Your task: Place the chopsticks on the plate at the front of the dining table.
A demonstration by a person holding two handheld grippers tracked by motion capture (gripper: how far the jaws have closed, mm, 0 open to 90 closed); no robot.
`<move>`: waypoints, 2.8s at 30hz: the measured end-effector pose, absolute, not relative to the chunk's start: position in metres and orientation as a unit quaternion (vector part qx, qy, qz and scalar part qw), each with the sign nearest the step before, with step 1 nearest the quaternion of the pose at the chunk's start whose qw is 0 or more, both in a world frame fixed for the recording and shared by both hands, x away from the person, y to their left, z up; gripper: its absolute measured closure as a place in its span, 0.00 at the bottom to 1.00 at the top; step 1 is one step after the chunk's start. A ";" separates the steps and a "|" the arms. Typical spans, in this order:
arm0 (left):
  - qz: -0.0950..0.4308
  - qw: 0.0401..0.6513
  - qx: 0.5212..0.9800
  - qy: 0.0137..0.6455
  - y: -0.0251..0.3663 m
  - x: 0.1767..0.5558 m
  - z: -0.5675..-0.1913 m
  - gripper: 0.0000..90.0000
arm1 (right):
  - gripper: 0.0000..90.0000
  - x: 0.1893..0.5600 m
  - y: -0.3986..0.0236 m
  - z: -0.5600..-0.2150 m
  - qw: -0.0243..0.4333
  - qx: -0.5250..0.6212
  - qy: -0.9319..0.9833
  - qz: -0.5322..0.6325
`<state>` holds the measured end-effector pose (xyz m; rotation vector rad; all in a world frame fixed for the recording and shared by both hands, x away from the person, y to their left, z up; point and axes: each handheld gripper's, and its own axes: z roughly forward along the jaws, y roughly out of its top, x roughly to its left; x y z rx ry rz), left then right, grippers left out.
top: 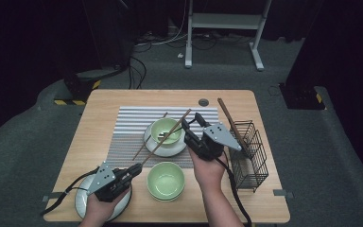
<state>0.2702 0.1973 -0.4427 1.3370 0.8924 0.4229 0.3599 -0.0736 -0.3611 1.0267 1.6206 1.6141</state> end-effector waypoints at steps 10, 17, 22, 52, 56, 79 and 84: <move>0.194 0.667 0.591 0.411 0.197 0.275 -0.442 0.95 | 0.58 0.346 -0.078 -0.364 0.323 0.377 0.636 0.590; 0.194 0.665 0.589 0.416 0.194 0.276 -0.441 0.95 | 0.59 0.337 -0.081 -0.374 0.325 0.384 0.645 0.576; 0.199 0.660 0.593 0.416 0.196 0.278 -0.441 0.94 | 0.56 0.333 -0.086 -0.383 0.324 0.390 0.654 0.562; 0.201 0.655 0.591 0.427 0.197 0.282 -0.441 0.94 | 0.49 0.316 -0.101 -0.459 0.324 0.416 0.698 0.484; 0.203 0.652 0.592 0.428 0.199 0.283 -0.441 0.94 | 0.48 0.315 -0.100 -0.468 0.317 0.421 0.703 0.478; 0.221 0.627 0.585 0.465 0.222 0.312 -0.438 0.95 | 0.48 0.314 -0.102 -0.489 0.290 0.431 0.717 0.465; 0.223 0.618 0.585 0.476 0.227 0.321 -0.441 0.95 | 0.48 0.315 -0.107 -0.492 0.290 0.435 0.717 0.462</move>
